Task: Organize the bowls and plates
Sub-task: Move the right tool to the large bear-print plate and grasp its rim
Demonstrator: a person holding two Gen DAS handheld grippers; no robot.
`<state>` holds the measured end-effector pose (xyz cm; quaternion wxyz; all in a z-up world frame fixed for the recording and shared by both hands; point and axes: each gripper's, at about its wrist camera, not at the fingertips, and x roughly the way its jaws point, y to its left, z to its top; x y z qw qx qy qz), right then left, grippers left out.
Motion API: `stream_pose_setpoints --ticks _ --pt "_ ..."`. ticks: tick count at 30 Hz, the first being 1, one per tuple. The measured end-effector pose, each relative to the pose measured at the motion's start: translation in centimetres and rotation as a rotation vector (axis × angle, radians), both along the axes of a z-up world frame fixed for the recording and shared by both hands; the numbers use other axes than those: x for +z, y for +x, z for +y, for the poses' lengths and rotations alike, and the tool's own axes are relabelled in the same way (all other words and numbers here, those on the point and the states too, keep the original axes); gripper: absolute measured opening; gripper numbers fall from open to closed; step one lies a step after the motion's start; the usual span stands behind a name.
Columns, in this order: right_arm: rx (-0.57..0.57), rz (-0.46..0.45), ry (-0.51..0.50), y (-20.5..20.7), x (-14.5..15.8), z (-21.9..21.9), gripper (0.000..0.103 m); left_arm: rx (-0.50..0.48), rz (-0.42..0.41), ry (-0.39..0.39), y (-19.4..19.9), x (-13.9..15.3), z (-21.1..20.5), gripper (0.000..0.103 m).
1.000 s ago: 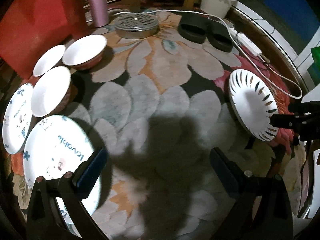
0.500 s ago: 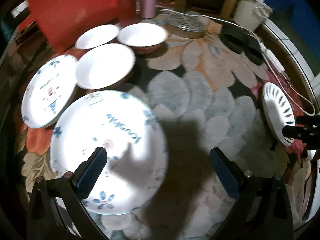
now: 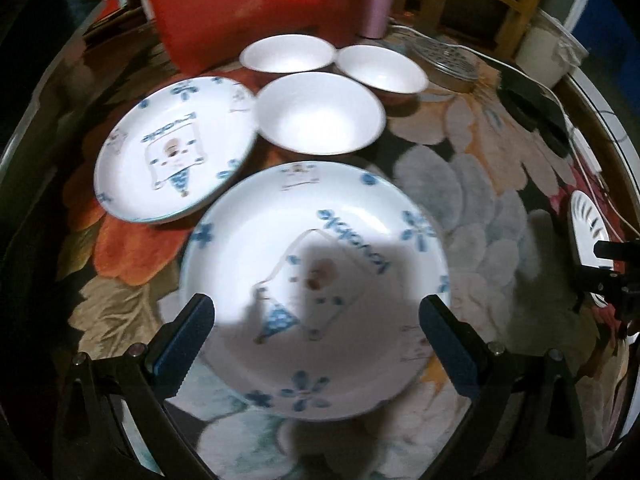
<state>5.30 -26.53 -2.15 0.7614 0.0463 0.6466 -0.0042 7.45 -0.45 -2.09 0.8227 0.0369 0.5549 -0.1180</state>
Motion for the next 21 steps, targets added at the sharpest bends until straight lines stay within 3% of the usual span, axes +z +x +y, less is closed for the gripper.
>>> stream_pose_setpoints --ticks 13,21 --pt "0.17 -0.012 0.089 4.0 -2.7 8.6 0.101 0.122 0.013 -0.008 1.0 -1.4 6.8 0.101" --pt "0.161 0.041 0.151 5.8 -4.6 10.9 0.061 0.184 0.083 -0.093 2.5 -3.5 9.5 0.083"
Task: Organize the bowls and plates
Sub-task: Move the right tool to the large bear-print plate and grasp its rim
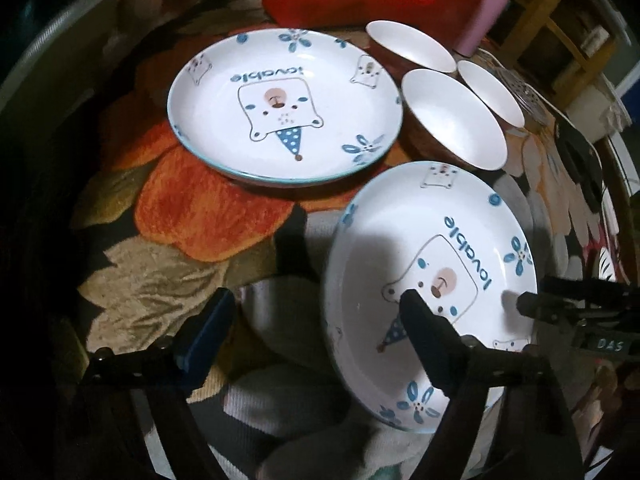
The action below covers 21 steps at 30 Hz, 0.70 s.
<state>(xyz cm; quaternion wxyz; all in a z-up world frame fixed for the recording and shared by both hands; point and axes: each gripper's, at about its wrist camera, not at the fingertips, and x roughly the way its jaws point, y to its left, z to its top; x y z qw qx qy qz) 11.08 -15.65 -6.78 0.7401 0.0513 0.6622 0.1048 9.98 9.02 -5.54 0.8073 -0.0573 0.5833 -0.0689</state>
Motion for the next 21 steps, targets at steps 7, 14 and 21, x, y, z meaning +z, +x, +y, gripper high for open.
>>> stream_pose_setpoints --ticks 7,14,21 --pt "-0.002 0.027 0.039 0.6 -1.1 0.5 0.028 -0.035 0.07 -0.056 1.3 -1.6 -0.5 0.037" --pt "0.031 0.013 0.034 0.8 -1.2 2.1 0.014 -0.091 0.082 -0.03 1.3 -1.7 -1.9 0.021" --pt "0.027 0.015 0.033 0.0 -1.2 2.0 0.011 -0.149 0.074 0.008 -0.3 -1.1 -3.1 0.021"
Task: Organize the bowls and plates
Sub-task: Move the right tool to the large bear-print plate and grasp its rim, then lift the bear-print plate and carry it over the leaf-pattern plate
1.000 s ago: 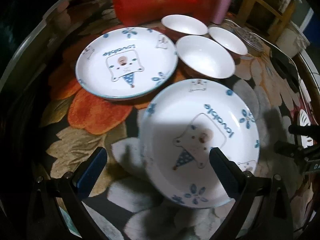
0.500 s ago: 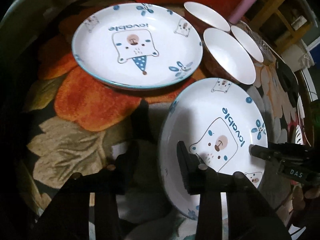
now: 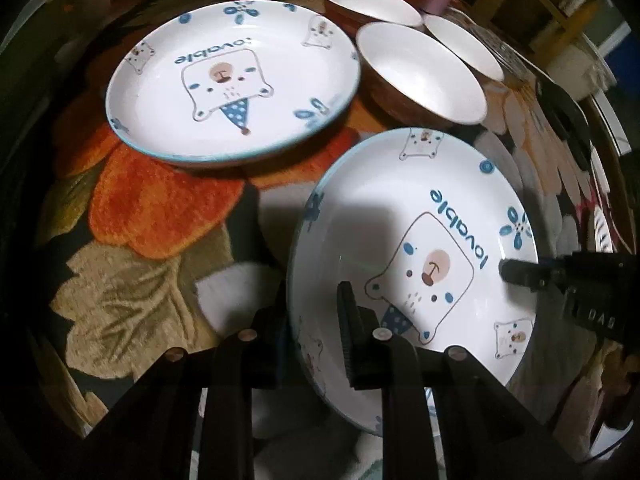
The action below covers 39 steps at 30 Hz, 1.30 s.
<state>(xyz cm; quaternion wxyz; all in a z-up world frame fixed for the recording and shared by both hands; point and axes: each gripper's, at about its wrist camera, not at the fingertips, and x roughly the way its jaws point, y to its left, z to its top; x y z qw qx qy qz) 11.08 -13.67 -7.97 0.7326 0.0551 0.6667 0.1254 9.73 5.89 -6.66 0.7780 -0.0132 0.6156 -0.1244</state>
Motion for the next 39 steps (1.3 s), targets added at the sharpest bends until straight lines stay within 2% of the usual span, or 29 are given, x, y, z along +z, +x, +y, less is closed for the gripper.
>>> stream_pose_setpoints --ticks 10,20,39 --pt "-0.03 0.016 0.019 -2.0 0.7 -2.1 0.01 -0.069 -0.008 -0.01 -2.2 1.2 -2.0 0.021" --pt "-0.095 0.01 0.029 -3.3 1.9 -5.1 0.01 -0.139 -0.009 -0.021 -2.6 2.0 -6.5 0.021" --pt "-0.261 -0.013 0.015 -6.1 5.2 -15.0 0.01 -0.282 -0.021 -0.074 -3.5 3.8 -15.7 0.021"
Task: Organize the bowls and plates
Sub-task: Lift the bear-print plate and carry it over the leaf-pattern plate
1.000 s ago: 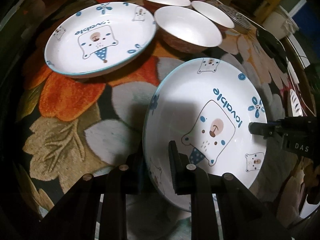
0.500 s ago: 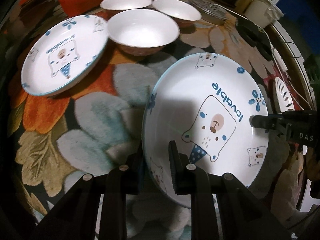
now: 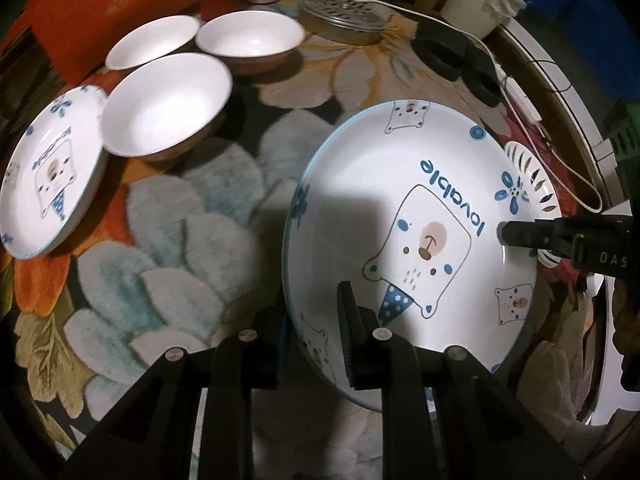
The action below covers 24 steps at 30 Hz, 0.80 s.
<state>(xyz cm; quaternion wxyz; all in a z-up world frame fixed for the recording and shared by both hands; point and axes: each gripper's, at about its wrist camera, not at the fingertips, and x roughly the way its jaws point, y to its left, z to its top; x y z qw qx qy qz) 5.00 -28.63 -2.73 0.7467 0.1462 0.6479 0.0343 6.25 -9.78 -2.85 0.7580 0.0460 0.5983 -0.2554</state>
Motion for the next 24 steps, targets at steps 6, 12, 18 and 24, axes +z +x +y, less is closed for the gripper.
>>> stream_pose_setpoints --ticks 6,12,18,24 --pt "-0.031 -0.001 -0.01 -0.8 0.6 -2.2 0.01 -0.03 -0.004 -0.009 0.2 0.3 -2.4 0.021" --pt "-0.079 0.006 -0.017 -2.1 1.1 -5.4 0.01 -0.074 -0.007 -0.021 0.3 0.5 -5.6 0.021" --pt "-0.142 0.012 -0.026 -3.5 1.6 -9.1 0.01 -0.123 0.001 -0.033 0.1 0.6 -9.6 0.021" --pt "-0.208 0.021 -0.043 -5.0 1.5 -12.8 0.01 -0.184 0.006 -0.041 -0.8 0.6 -14.0 0.021"
